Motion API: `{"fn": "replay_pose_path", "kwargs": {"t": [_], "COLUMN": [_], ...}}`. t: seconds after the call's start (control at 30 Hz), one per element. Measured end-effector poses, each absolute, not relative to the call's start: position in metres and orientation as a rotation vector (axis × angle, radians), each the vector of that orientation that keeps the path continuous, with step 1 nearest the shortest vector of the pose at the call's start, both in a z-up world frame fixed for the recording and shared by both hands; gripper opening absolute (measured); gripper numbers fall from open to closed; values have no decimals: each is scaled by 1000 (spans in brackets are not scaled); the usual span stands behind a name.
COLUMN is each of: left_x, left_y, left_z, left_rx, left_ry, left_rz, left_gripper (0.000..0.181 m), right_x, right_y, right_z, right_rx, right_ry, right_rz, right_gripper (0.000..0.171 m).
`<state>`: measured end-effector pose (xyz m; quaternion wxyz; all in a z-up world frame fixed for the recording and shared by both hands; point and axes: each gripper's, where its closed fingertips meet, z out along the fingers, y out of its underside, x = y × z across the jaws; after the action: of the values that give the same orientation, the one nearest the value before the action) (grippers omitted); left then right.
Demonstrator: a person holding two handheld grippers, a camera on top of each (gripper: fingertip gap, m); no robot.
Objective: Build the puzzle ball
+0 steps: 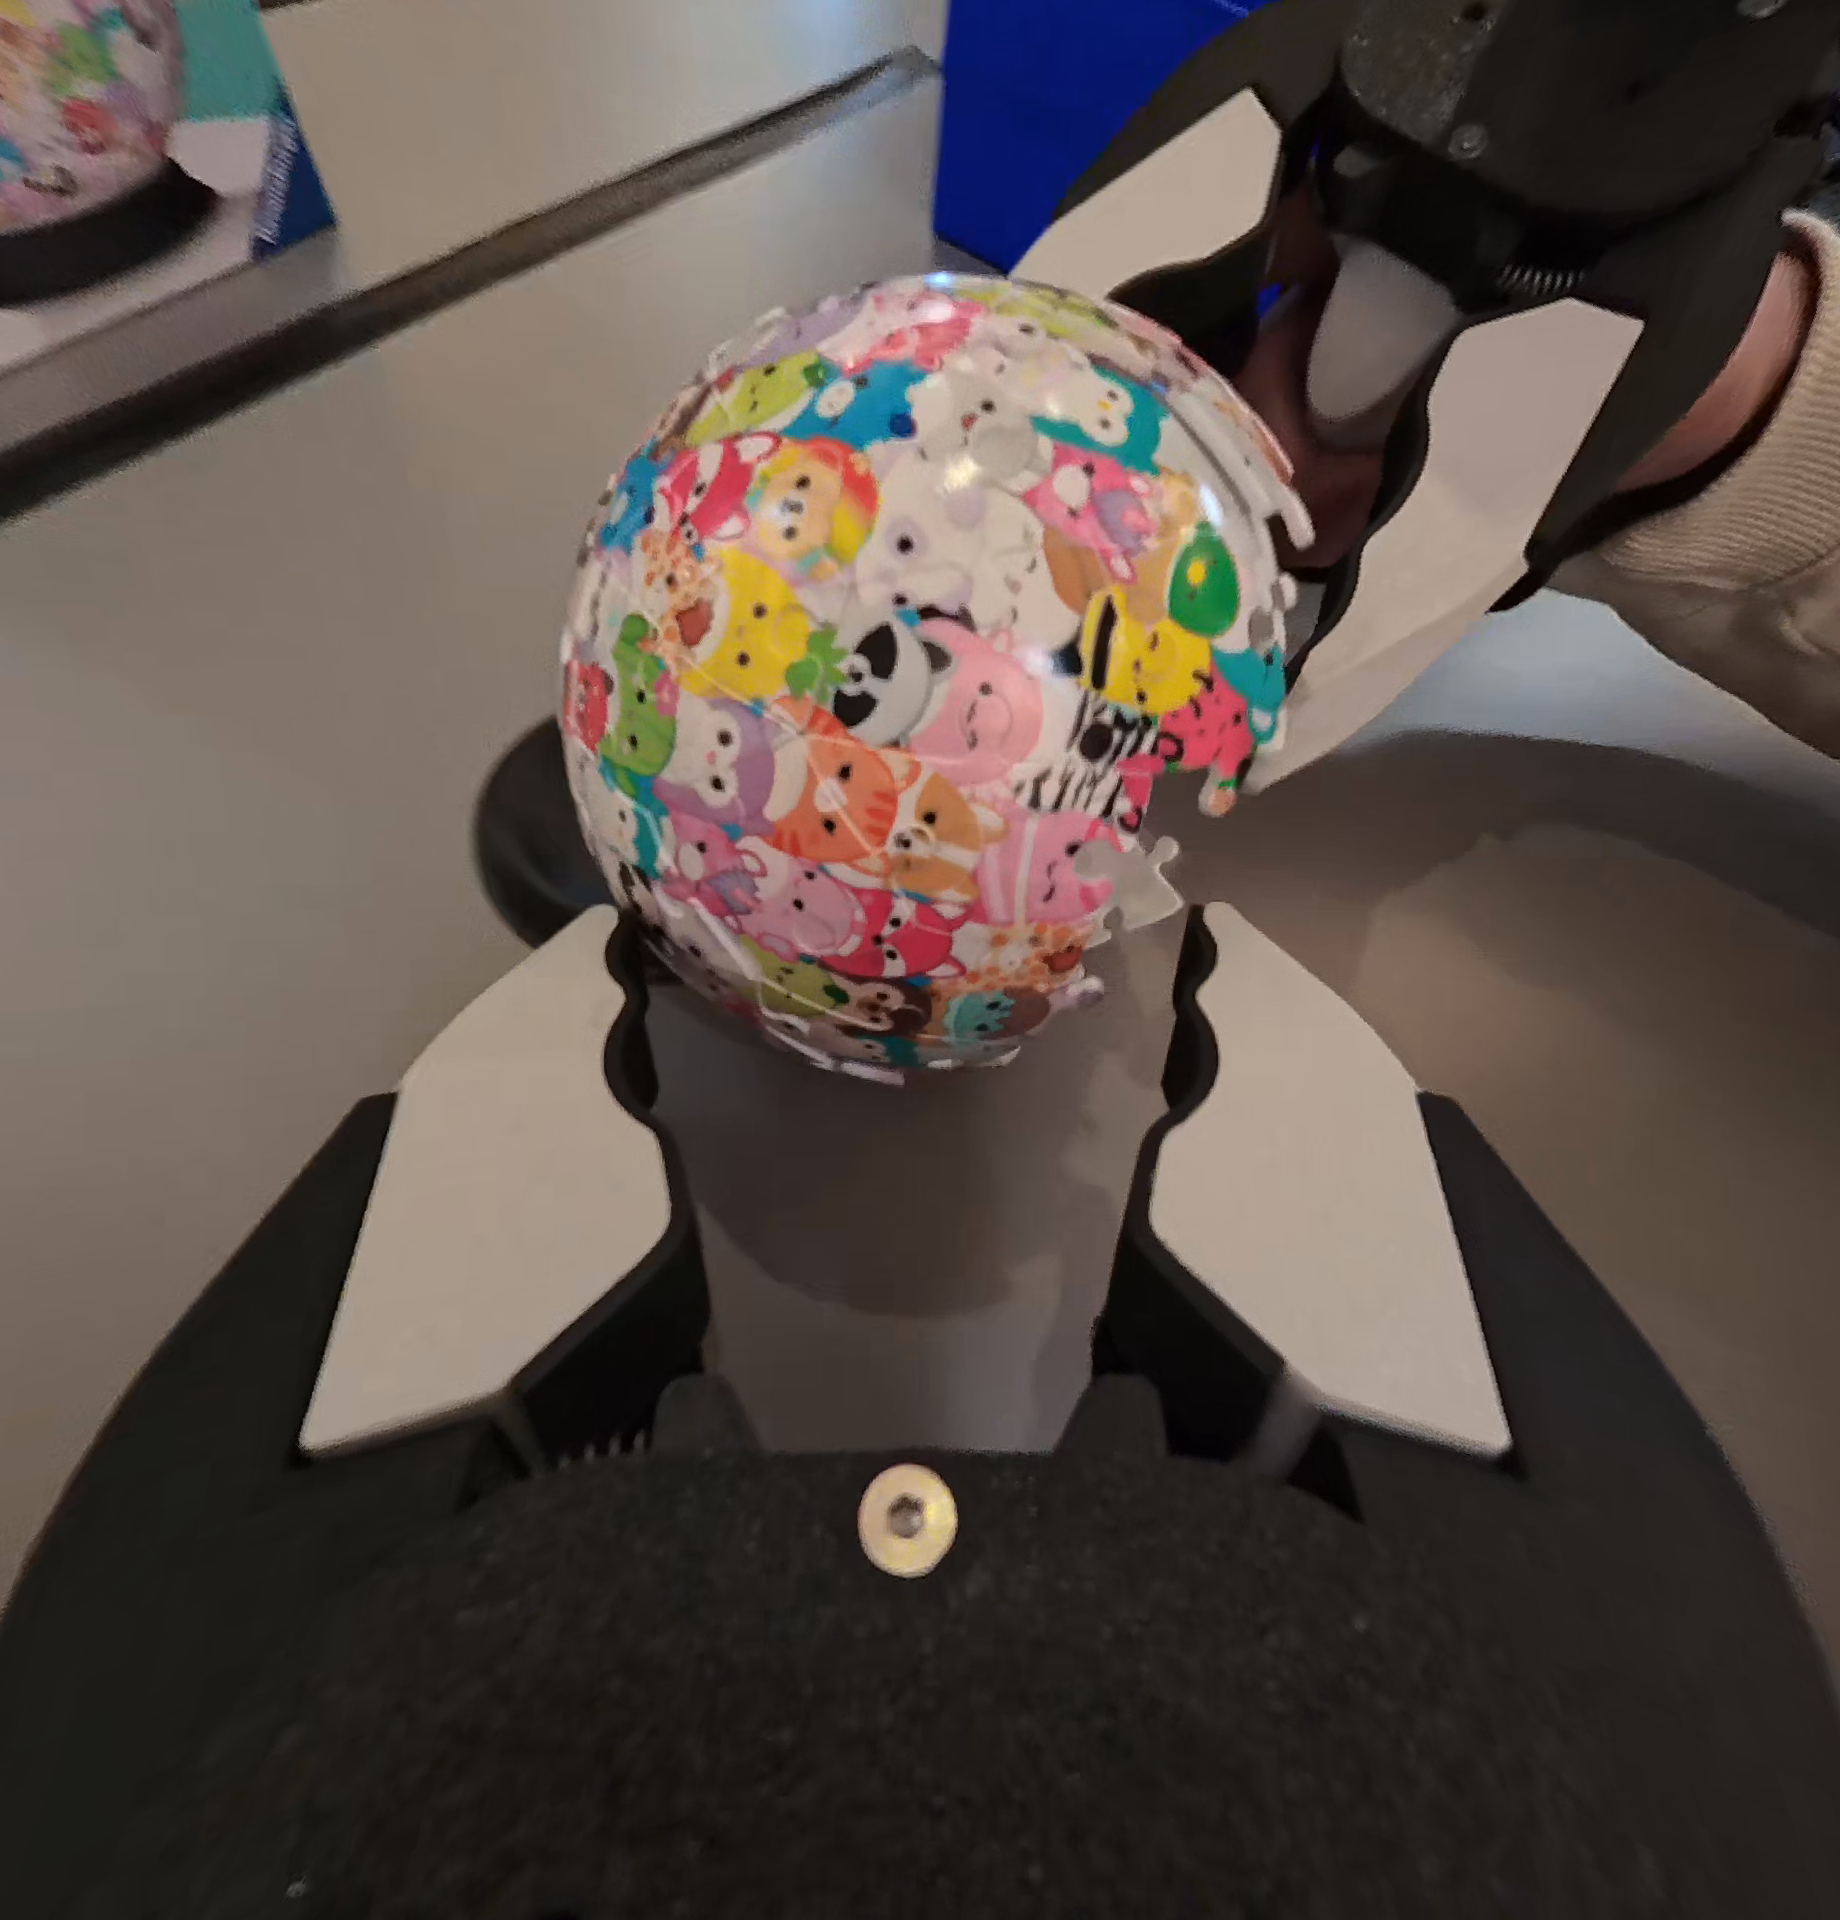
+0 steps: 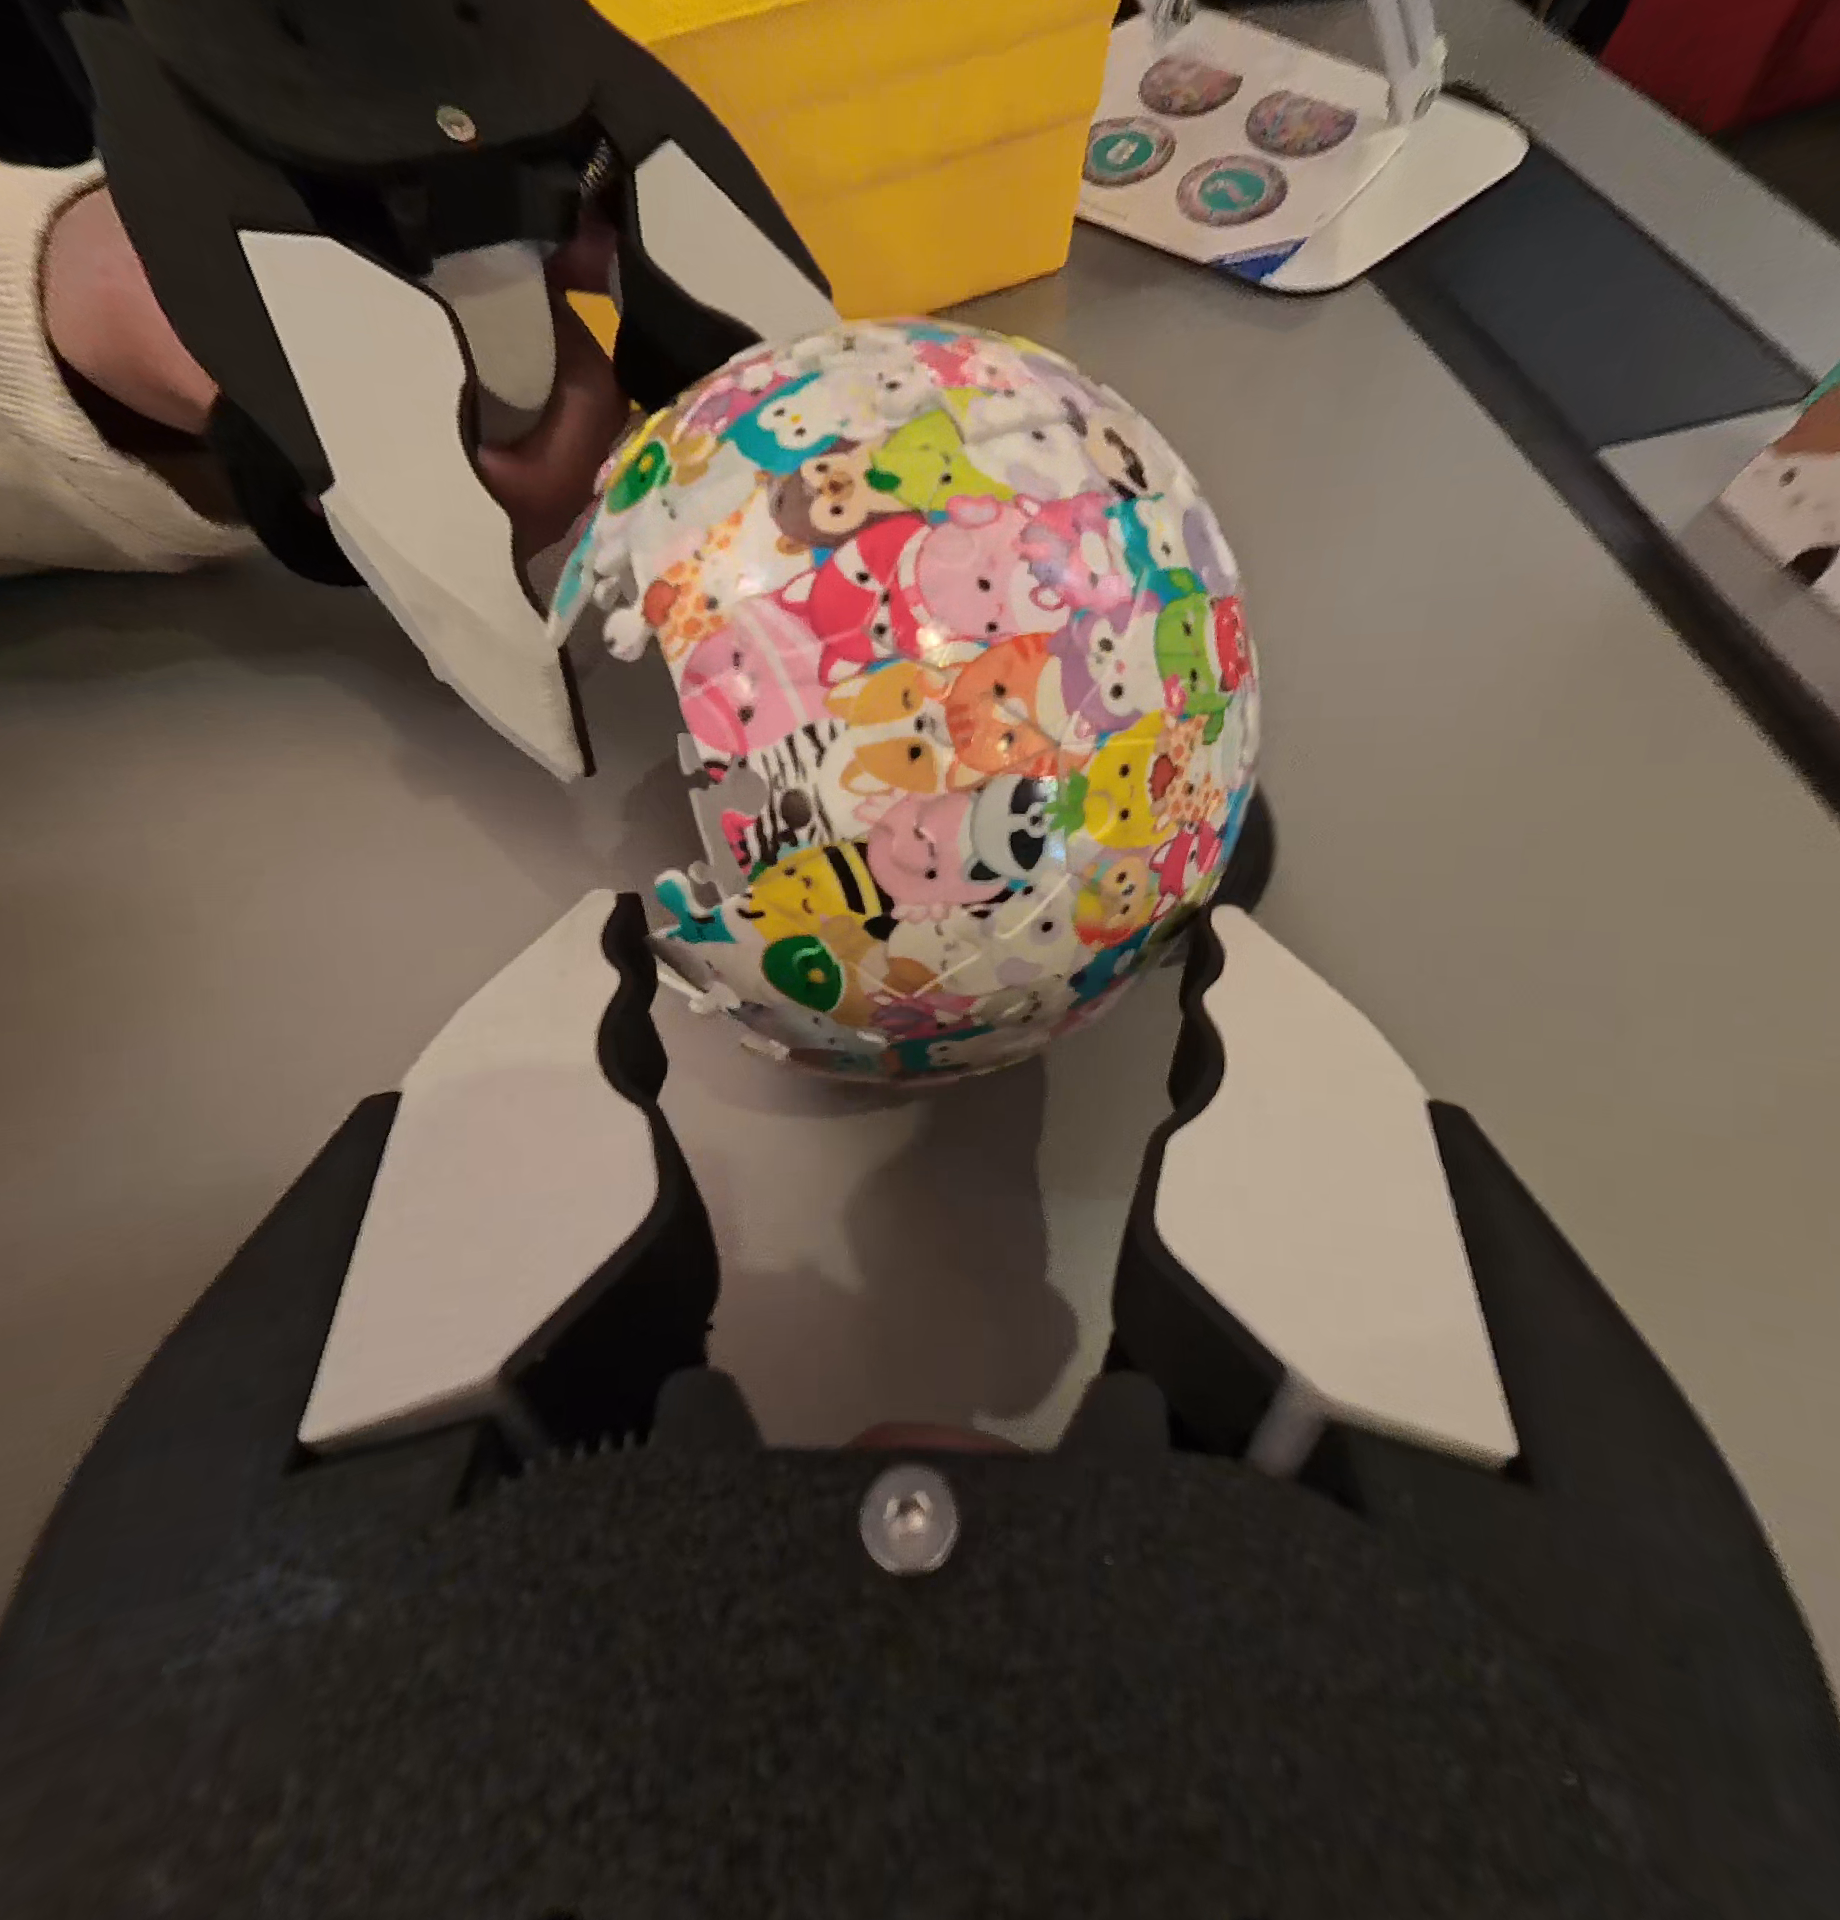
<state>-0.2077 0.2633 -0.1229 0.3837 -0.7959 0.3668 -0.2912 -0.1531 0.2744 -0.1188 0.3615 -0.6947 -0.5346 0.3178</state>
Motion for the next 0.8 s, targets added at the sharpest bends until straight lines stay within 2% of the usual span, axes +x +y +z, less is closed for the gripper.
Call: {"fn": "replay_pose_path", "kwargs": {"t": [0.17,0.3,0.33,0.43,0.8], "left_x": [-220,-222,-223,-224,-227], "left_y": [307,324,324,321,312], "left_z": [-112,-119,-120,-124,-123], "left_rx": [-2010,-2024,-2020,-2028,-2011], "left_ry": [895,852,853,873,914], "left_rz": [-623,-593,-584,-563,-483], "left_gripper": [93,104,99,97,93], "right_x": [-169,-179,-180,-182,-179], "right_y": [327,354,357,362,348], "right_z": [-110,-124,-123,-121,-131], "right_rx": [-1705,-1700,-1688,-1684,-1623], "right_ry": [-1401,-1422,-1403,-1379,-1357], "right_rz": [749,747,762,796,722], "right_gripper": [97,98,98,93,97]}}
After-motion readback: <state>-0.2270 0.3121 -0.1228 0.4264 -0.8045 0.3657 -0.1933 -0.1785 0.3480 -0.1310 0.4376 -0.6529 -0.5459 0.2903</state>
